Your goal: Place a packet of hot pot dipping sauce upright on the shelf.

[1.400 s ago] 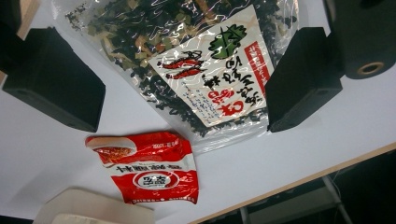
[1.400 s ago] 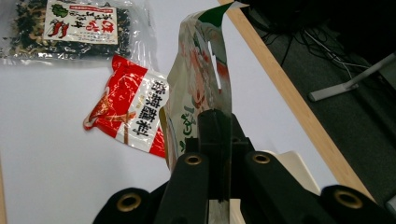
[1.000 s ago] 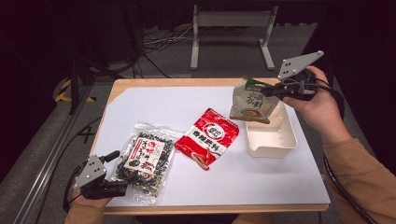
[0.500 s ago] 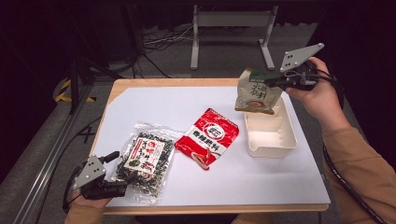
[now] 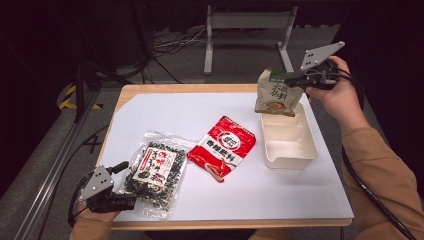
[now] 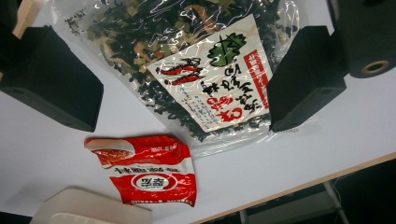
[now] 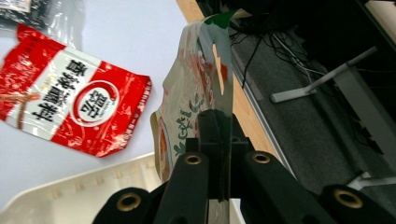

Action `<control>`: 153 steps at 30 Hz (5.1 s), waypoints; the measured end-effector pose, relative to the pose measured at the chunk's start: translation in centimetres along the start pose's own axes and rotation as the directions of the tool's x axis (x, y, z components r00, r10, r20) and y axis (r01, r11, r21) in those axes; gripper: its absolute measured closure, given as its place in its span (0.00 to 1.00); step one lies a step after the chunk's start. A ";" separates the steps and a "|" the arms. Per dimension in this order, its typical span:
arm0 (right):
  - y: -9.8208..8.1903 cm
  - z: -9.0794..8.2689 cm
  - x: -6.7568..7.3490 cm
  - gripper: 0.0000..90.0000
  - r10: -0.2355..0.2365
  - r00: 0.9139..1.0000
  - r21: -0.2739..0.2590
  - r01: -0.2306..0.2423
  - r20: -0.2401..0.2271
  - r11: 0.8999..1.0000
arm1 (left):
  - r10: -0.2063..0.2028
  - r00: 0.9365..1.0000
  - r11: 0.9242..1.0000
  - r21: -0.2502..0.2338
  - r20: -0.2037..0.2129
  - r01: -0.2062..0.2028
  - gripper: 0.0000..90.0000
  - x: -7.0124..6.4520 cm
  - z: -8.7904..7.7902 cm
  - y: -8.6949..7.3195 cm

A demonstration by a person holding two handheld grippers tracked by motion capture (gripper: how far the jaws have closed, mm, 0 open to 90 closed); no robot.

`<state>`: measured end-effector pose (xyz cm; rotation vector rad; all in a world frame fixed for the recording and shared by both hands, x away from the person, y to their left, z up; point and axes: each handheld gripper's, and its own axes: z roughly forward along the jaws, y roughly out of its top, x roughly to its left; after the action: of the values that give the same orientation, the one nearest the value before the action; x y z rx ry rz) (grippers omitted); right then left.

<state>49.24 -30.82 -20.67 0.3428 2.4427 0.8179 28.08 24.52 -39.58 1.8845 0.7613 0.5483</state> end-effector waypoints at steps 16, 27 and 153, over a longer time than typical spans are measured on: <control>-2.5 0.8 -2.4 1.00 0.027 0.997 -0.010 -0.026 0.066 1.000 | -0.004 1.000 1.000 0.004 -0.008 0.004 0.13 0.0 -0.1 -0.2; -4.0 1.9 -3.0 0.99 0.046 0.995 -0.006 -0.045 0.084 0.999 | -0.003 1.000 1.000 0.005 -0.009 0.003 0.13 0.0 -0.2 -0.3; -2.2 3.9 8.6 0.51 0.533 0.822 -0.143 -0.563 -0.198 0.814 | 0.013 0.999 1.000 -0.017 0.031 -0.013 0.13 -0.1 1.1 0.5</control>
<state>44.20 -27.30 -28.18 0.9778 2.3886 1.3604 28.88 23.64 -39.60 1.8799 0.7225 0.5309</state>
